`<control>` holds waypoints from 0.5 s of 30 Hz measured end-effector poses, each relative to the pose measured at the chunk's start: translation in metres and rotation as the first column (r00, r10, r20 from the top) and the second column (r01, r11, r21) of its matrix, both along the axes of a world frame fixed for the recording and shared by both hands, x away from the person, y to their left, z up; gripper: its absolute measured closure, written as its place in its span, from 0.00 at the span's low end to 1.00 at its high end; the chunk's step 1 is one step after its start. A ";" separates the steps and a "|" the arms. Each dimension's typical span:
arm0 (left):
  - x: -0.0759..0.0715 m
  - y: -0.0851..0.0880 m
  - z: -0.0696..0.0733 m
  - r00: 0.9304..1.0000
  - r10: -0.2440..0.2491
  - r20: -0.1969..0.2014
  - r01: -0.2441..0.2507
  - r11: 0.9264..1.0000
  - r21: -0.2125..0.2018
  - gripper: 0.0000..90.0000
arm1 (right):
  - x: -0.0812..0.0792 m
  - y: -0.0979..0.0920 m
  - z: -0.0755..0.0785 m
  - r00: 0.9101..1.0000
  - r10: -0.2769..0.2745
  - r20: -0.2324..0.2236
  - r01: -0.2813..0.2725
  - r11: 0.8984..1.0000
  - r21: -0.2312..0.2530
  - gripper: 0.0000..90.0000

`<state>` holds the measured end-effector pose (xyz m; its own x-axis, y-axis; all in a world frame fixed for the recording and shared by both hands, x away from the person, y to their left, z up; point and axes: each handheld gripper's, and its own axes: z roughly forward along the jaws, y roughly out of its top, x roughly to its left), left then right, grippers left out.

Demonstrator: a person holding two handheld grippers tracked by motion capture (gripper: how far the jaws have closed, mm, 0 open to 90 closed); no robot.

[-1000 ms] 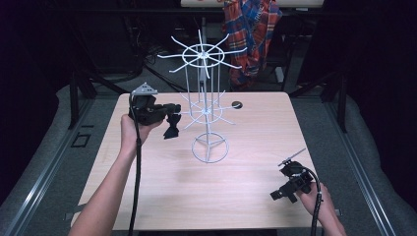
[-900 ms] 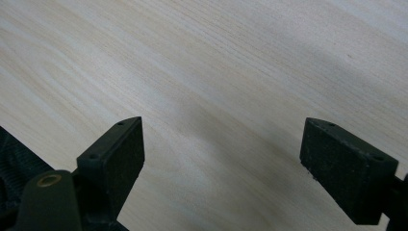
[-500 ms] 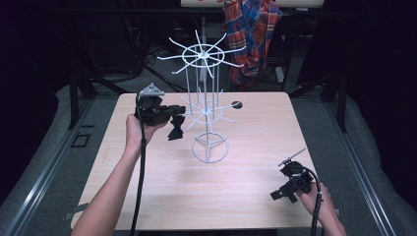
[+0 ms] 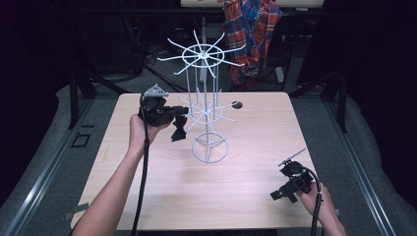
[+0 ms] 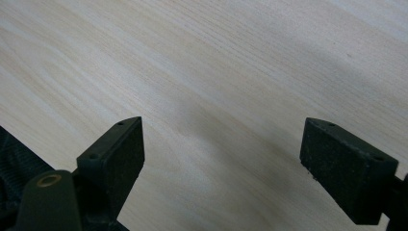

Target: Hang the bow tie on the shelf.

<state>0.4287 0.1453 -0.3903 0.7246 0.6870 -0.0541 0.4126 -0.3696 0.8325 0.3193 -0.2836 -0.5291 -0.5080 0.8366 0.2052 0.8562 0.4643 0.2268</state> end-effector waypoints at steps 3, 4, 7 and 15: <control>0.000 -0.002 -0.001 1.000 0.003 0.000 -0.003 1.000 0.001 0.96 | 0.000 0.000 0.000 1.000 -0.001 0.001 0.001 1.000 0.004 0.17; 0.001 -0.002 -0.001 1.000 0.001 -0.003 -0.001 1.000 0.004 0.96 | 0.000 0.000 0.000 1.000 -0.002 0.001 0.002 1.000 0.003 0.17; 0.001 -0.003 -0.002 1.000 0.002 -0.004 -0.001 1.000 0.002 0.96 | 0.000 0.000 0.000 1.000 0.003 0.000 -0.003 1.000 -0.010 0.17; 0.002 -0.005 -0.003 1.000 0.017 0.009 -0.017 1.000 -0.003 0.96 | -0.001 0.001 -0.001 1.000 -0.022 0.001 0.022 1.000 -0.003 0.17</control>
<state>0.4308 0.1404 -0.3935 0.7130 0.6994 -0.0496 0.4114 -0.3600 0.8374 0.3181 -0.2826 -0.5301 -0.4898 0.8481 0.2022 0.8659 0.4462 0.2261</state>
